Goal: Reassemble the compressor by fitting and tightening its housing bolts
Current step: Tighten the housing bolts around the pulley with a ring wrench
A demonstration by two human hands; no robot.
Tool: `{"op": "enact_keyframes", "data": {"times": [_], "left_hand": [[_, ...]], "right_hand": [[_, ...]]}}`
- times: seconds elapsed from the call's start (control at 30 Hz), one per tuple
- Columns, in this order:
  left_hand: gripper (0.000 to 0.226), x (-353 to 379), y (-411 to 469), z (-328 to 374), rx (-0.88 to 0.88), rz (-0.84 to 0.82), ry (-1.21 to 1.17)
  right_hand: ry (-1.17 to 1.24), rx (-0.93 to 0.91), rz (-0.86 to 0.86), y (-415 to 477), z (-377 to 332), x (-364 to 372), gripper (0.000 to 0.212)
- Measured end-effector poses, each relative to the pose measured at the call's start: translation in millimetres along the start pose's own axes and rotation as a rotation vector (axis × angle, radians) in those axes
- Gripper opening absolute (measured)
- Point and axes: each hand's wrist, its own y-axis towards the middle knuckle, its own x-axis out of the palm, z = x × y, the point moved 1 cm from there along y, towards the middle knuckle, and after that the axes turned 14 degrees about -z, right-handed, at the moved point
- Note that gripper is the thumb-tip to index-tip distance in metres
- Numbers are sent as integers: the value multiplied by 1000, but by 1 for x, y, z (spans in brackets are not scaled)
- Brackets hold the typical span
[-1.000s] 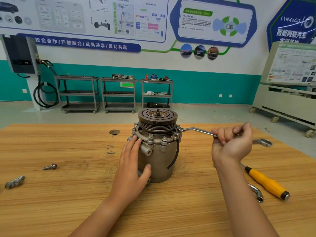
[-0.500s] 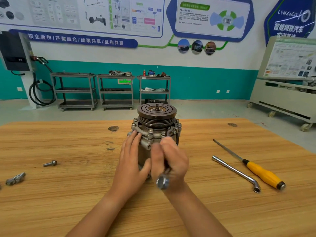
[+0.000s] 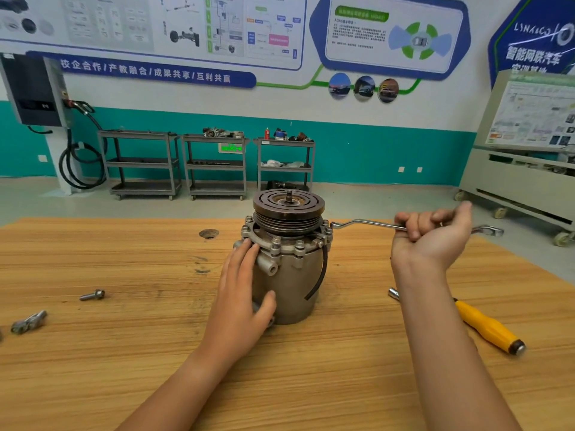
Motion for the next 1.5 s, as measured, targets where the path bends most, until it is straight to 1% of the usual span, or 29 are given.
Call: {"op": "enact_keyframes", "data": {"times": [0.2,0.37,0.43,0.57,0.67,0.77,0.9,0.97,1.0,1.03,1.07,1.1,1.13,1.17,1.23,1.27,1.3,1.37,1.4,1.43,1.5], "left_hand": [[76,1,0,-2,-3,8,5],[77,1,0,-2,4,11,3],[77,1,0,-2,6,12,6],[78,1,0,-2,-3,16,6],[77,2,-1,-2,4,22,6],[76,2,0,-2,-3,13,-1],[77,3,0,-3,10,24,0],[71,2,2,-6,35,31,-16],[61,2,4,-4,39,16,-44],[54,3,6,-3,34,3,-90],[59,2,7,1,28,20,-141],[69,1,8,3,22,59,-175],[76,0,8,3,1,89,-170],[78,-1,8,2,-9,96,-163],[66,1,8,-2,10,46,-120],[62,2,6,-3,29,23,-84],[66,2,4,-4,35,24,-47],[77,1,2,-3,21,40,4],[78,1,1,-1,12,35,14],[78,1,0,0,8,31,13],[77,0,0,0,11,29,5]], "right_hand": [[64,98,-49,4,5,-10,51],[14,145,-115,10,2,-11,62],[-22,152,-130,13,2,-10,60],[-89,143,-119,6,1,-17,47],[-187,8,-148,-21,8,-22,49],[-419,-186,-262,-55,22,-15,51],[-730,-402,-508,-90,46,-2,32],[-917,-572,-662,-102,62,6,35],[-1002,-643,-712,-106,72,11,38],[-1071,-688,-732,-109,81,17,41],[-1128,-712,-730,-112,88,25,42],[-1179,-718,-716,-113,94,32,44],[-1220,-719,-693,-113,99,37,44],[-1240,-723,-670,-112,101,41,45],[-1193,-743,-618,-110,90,44,47],[-1106,-728,-607,-109,80,45,48],[-963,-682,-608,-108,67,47,49],[-532,-530,-623,-105,35,55,45],[-338,-486,-614,-101,19,56,46],[-200,-479,-599,-94,5,54,51],[-12,-446,-524,-73,-19,48,61]]}}
